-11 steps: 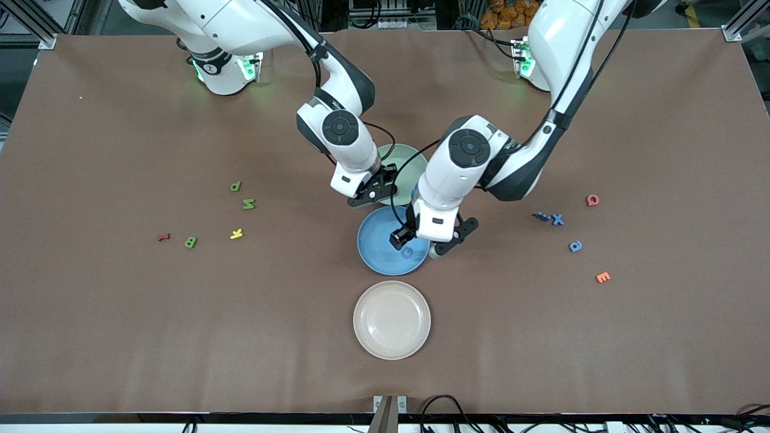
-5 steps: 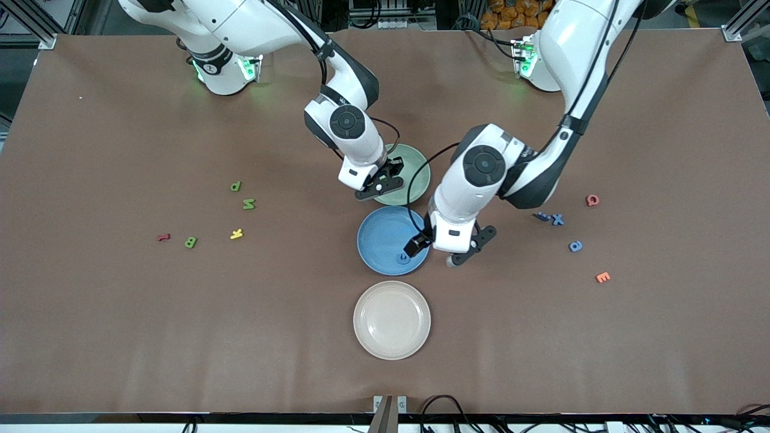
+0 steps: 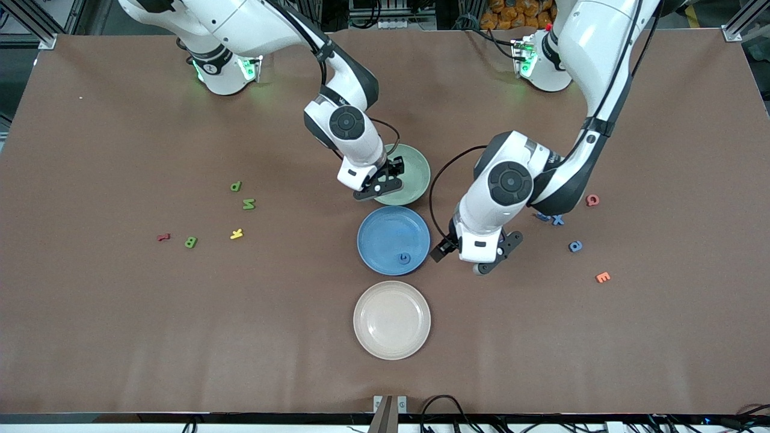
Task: Sort letters by color into matching plates
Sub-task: 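Move both grippers back toward the remaining letter piles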
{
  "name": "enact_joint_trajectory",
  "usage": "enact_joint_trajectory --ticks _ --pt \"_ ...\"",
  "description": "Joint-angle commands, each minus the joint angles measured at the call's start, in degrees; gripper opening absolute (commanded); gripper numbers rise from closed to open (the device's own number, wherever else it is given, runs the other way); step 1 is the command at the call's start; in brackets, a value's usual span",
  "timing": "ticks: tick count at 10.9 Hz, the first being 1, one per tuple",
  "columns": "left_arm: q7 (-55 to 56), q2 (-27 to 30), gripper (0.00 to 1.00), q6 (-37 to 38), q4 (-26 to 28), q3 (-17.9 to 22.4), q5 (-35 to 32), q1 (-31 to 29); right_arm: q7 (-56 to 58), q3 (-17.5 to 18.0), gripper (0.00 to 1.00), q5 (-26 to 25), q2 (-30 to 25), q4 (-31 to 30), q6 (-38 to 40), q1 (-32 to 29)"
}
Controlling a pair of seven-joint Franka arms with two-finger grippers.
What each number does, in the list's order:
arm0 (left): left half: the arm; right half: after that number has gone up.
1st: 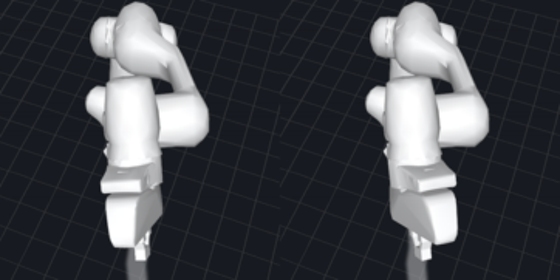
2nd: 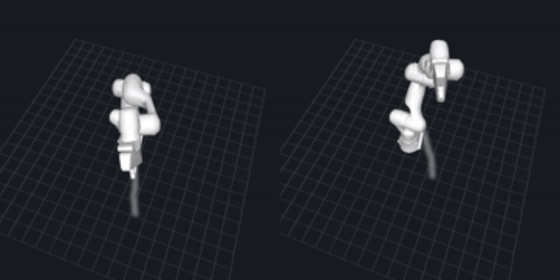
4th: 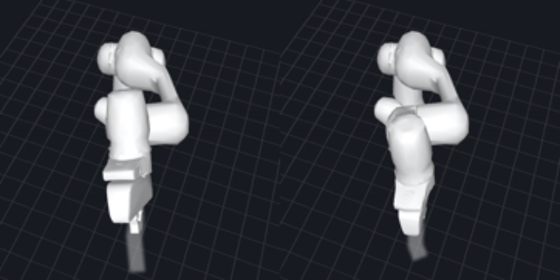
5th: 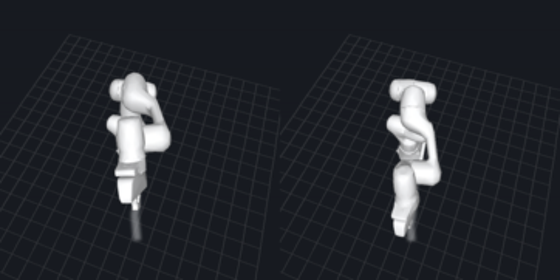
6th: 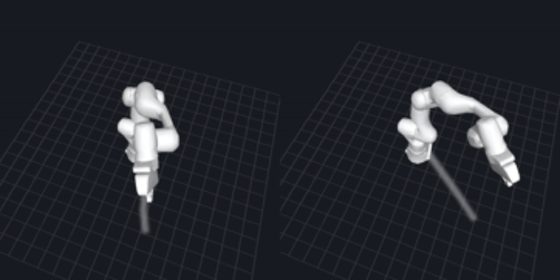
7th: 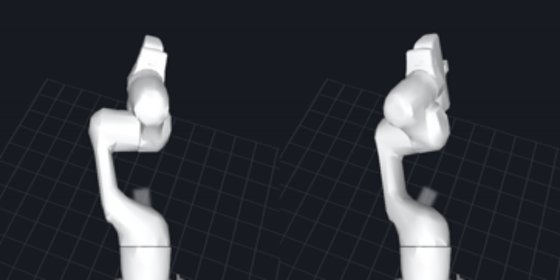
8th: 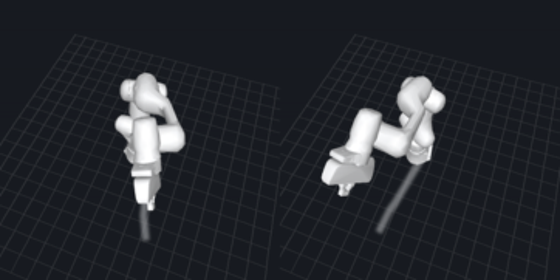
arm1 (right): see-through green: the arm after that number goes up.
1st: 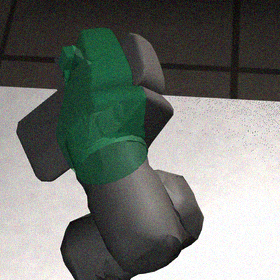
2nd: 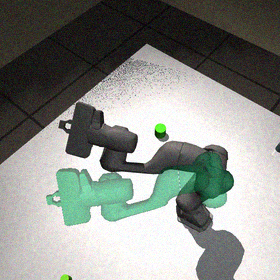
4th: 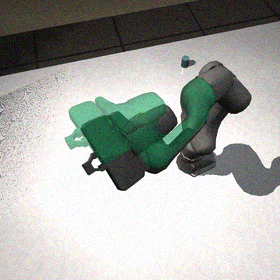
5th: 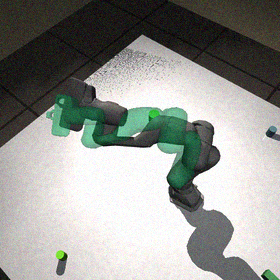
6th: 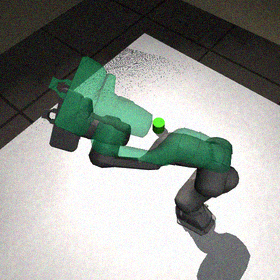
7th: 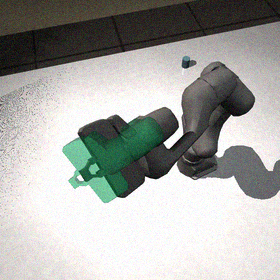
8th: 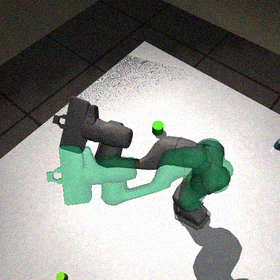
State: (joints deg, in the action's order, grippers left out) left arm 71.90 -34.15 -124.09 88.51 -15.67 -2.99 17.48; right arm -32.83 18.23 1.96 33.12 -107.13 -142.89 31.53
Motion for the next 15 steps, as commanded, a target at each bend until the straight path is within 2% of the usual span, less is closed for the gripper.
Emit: enact_joint_trajectory --ticks 1,5,8,11,13,15 --pt "-2.5 1.2 1.00 5.3 1.0 -0.2 0.0 -2.1 -0.3 0.5 0.65 -0.3 -2.4 -0.1 3.7 -2.8" --pt "-1.8 4.6 1.00 6.3 6.7 0.0 0.0 -4.6 -0.2 0.5 0.69 -0.3 -8.1 -0.1 15.0 -8.6" --pt "-3.7 6.5 1.00 6.1 10.6 0.1 -1.0 -8.1 1.4 0.4 0.82 -0.3 -10.5 -0.4 19.6 -13.6" --pt "-9.5 8.3 1.00 5.7 14.2 0.0 -3.3 -9.1 6.4 0.4 0.82 -0.3 -14.7 -3.8 21.2 -17.7" --pt "-13.7 11.7 1.00 3.3 19.6 -0.2 -3.4 -11.4 6.6 0.4 0.81 -0.4 -16.2 -5.0 21.3 -19.3" --pt "-17.0 15.9 1.00 -2.3 27.5 -0.2 -3.7 -12.5 6.7 0.3 0.83 -0.4 -17.8 -6.9 21.4 -20.0"
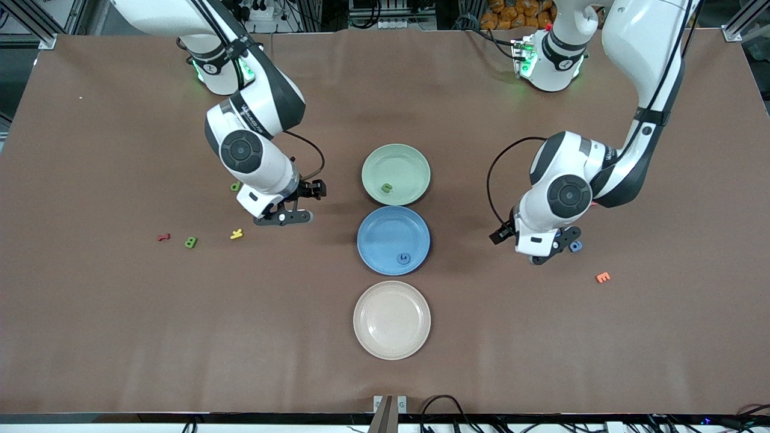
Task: Sort letters by color into matching plates
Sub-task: 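Move both grippers back toward the remaining letter piles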
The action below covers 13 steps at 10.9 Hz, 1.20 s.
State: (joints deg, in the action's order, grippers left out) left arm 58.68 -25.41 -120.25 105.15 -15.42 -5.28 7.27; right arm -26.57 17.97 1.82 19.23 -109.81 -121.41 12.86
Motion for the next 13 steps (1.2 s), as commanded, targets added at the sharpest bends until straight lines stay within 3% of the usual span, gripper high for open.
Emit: enact_joint_trajectory --ticks 1,5,8,13 --pt "-6.1 9.2 1.00 -7.7 14.3 -0.4 -1.6 -4.0 0.5 0.6 0.85 -0.2 -5.2 -5.5 -0.1 -1.6" --pt "-6.3 10.3 1.00 -7.9 17.9 -0.5 -1.7 -9.5 2.3 0.6 0.85 -0.2 -10.5 -11.0 -0.3 -4.5" --pt "0.0 10.8 1.00 -9.8 19.7 -0.6 -1.4 -11.0 5.4 -0.3 0.85 -0.5 -13.7 -14.9 -0.8 -5.6" --pt "13.0 10.3 1.00 -23.4 25.7 -0.6 -1.0 -11.4 5.4 -0.5 0.84 -4.5 -16.9 -20.2 -3.5 -6.5"
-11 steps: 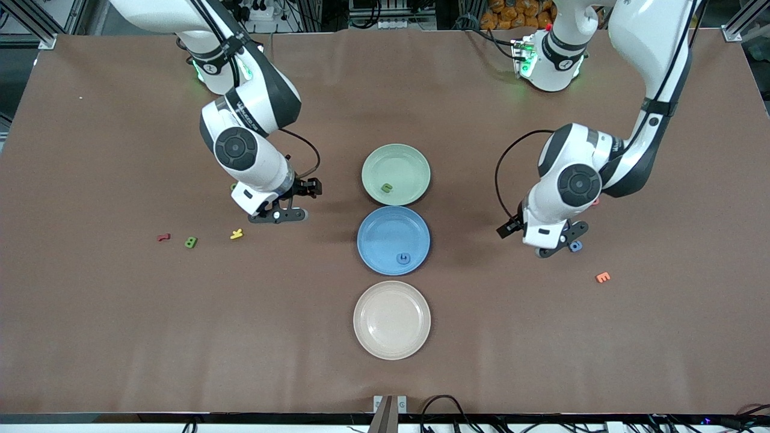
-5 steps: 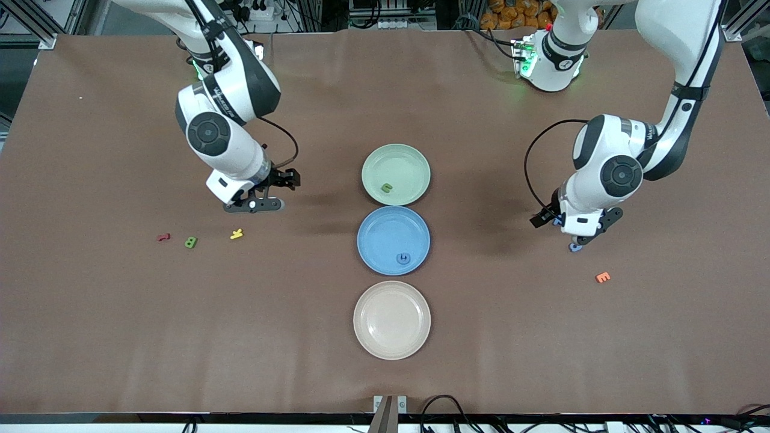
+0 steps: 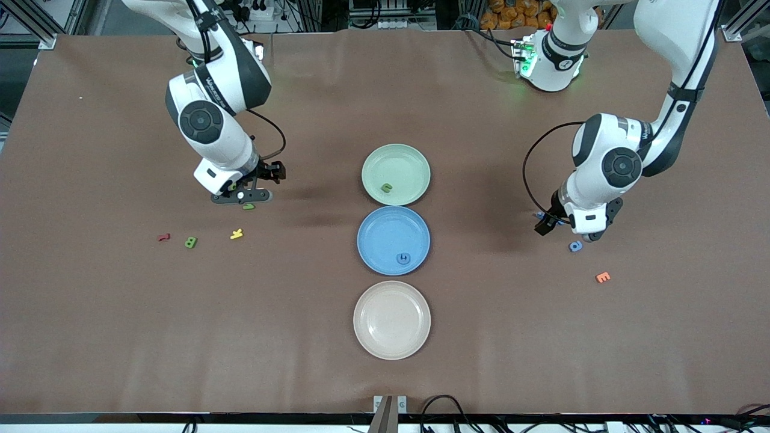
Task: Sort letters by color into matching plates
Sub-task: 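Grasp the green Z with the right gripper while the left gripper grasps blue letter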
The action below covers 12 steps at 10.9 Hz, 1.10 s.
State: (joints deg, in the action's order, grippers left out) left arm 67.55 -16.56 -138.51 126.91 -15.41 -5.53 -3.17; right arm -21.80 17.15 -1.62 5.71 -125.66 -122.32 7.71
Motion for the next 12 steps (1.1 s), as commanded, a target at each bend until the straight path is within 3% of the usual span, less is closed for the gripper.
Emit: enact_joint_trajectory --ticks 1,4,7,12 --pt "4.3 1.4 1.00 -7.4 5.3 -0.6 -0.7 -1.8 0.6 0.3 0.84 -2.8 -3.3 -5.0 -3.2 -1.5" --pt "4.4 0.7 1.00 -14.8 9.5 -0.4 -0.7 -2.2 2.5 -1.3 0.83 -3.9 -3.6 -7.8 -6.8 -2.2" --pt "5.0 -1.5 1.00 -18.2 9.8 -0.4 -0.7 -2.8 3.4 -2.7 0.83 -3.9 -3.5 -11.8 -13.5 -2.2" --pt "5.0 -4.7 1.00 -21.8 9.6 -0.2 -1.1 -2.8 3.4 -3.3 0.79 -4.0 -2.5 -12.9 -17.2 -2.2"
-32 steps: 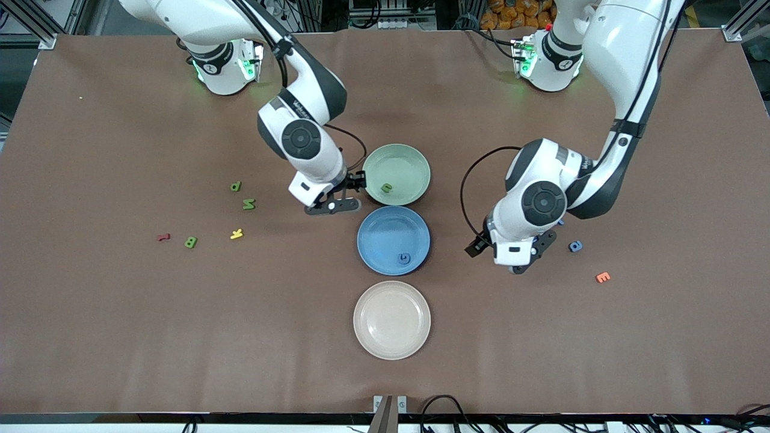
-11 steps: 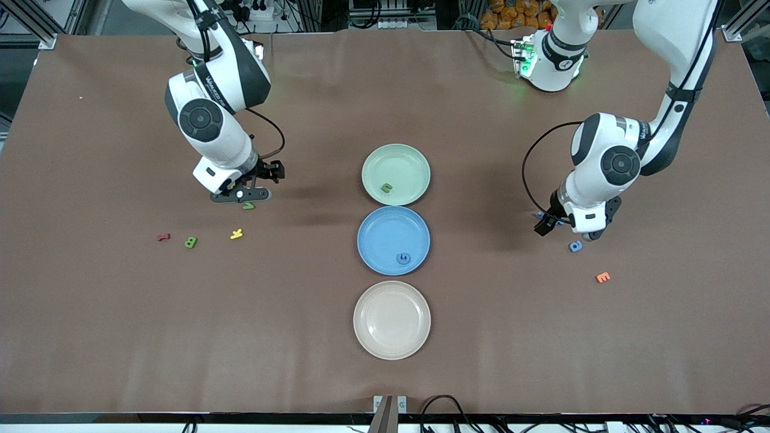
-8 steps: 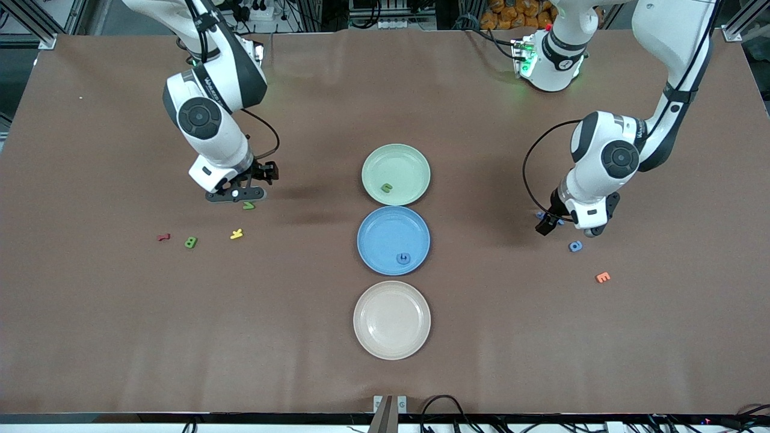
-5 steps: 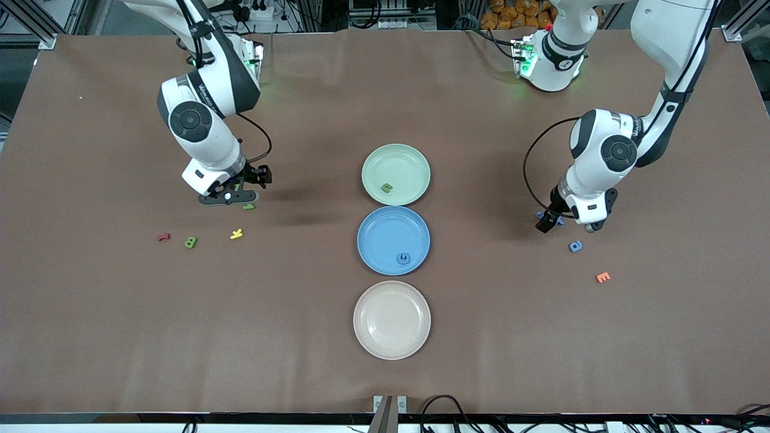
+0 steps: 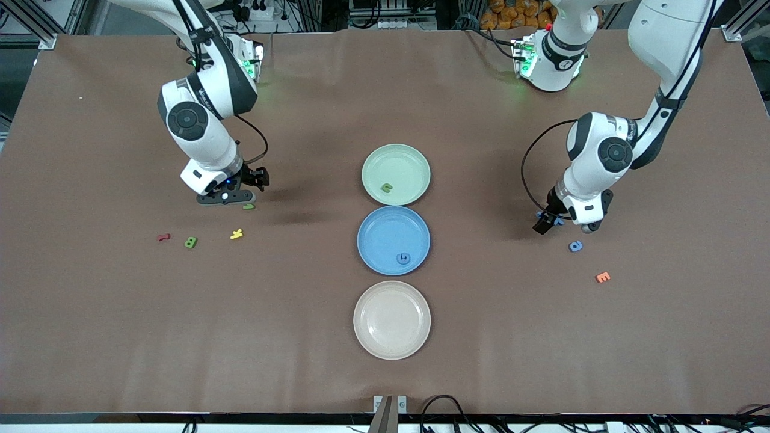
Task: Sort letters by color into matching plates
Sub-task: 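Grasp the green Z with the right gripper while the left gripper grasps blue letter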
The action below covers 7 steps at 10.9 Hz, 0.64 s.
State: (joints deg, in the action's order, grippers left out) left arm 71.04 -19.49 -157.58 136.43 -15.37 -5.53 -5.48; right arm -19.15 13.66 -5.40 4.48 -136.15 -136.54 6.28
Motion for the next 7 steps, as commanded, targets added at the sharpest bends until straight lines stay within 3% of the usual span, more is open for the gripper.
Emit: enact_joint_trajectory --ticks 1,2,3,7 --pt "1.5 -2.0 0.95 -2.7 0.1 -0.3 -1.2 -0.6 0.7 0.1 0.77 -0.1 -0.7 -2.8 -4.9 -0.7" --pt "0.7 -2.0 0.35 -2.7 0.1 -0.3 -1.3 -0.6 0.7 -0.3 0.76 -0.1 -0.4 -2.9 -5.1 -0.7" --pt "0.5 -2.0 0.00 -2.7 0.1 -0.3 -1.4 -0.6 0.7 -0.3 0.75 -0.2 -0.4 -2.9 -5.9 -0.7" --pt "0.4 -1.8 0.00 -2.5 0.3 -0.3 -1.5 -0.6 0.7 -1.0 0.73 -0.1 2.6 -3.8 -9.4 -0.7"
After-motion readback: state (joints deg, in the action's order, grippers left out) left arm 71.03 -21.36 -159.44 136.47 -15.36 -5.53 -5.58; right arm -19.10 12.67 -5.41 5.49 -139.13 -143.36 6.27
